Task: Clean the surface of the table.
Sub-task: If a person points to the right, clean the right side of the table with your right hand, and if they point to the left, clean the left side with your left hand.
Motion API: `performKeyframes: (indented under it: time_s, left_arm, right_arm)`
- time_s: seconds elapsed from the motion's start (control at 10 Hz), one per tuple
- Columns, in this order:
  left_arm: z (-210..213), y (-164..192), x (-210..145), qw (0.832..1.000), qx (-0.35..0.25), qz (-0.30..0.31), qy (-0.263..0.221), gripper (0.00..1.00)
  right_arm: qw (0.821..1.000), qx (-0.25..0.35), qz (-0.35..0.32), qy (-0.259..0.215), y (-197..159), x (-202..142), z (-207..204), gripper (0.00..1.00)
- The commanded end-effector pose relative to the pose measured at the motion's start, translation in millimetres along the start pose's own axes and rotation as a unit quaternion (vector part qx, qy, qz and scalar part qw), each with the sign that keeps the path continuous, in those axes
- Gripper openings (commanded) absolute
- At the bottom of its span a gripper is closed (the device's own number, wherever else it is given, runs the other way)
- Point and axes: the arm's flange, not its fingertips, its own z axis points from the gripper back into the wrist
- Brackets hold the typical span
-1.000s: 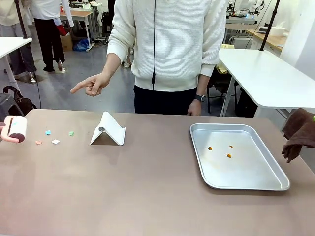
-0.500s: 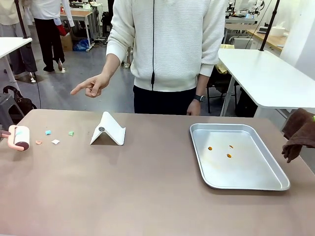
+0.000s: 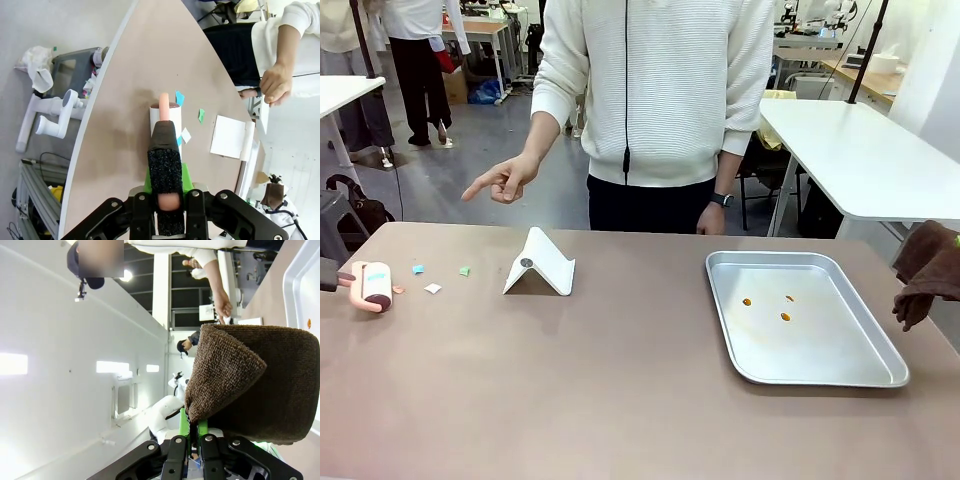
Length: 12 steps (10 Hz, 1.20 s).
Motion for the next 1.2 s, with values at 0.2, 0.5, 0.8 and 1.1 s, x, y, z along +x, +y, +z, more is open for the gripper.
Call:
performKeyframes:
  time_s: [0.2,0.5,0.8,1.1]
  left_arm:
    - [-35.3,2.5,-8.0,0.999,0.03,-0.002,0.012,0.22]
    - [-62.7,-2.9,4.5,0.998,0.045,0.016,0.028,0.22]
    - [-83.5,-19.8,4.9,0.994,0.07,0.065,0.055,0.22]
    - [-110.1,-37.8,-5.2,0.993,0.077,0.058,0.072,0.22]
  right_arm:
    - [1.0,-0.004,-0.003,0.002,5.6,-2.5,-0.8,0.0]
    - [1.0,-0.004,-0.003,0.002,5.6,-2.5,-0.8,0.0]
    - [1.0,-0.004,-0.003,0.002,5.6,-2.5,-0.8,0.0]
    - [1.0,-0.004,-0.003,0.002,5.6,-2.5,-0.8,0.0]
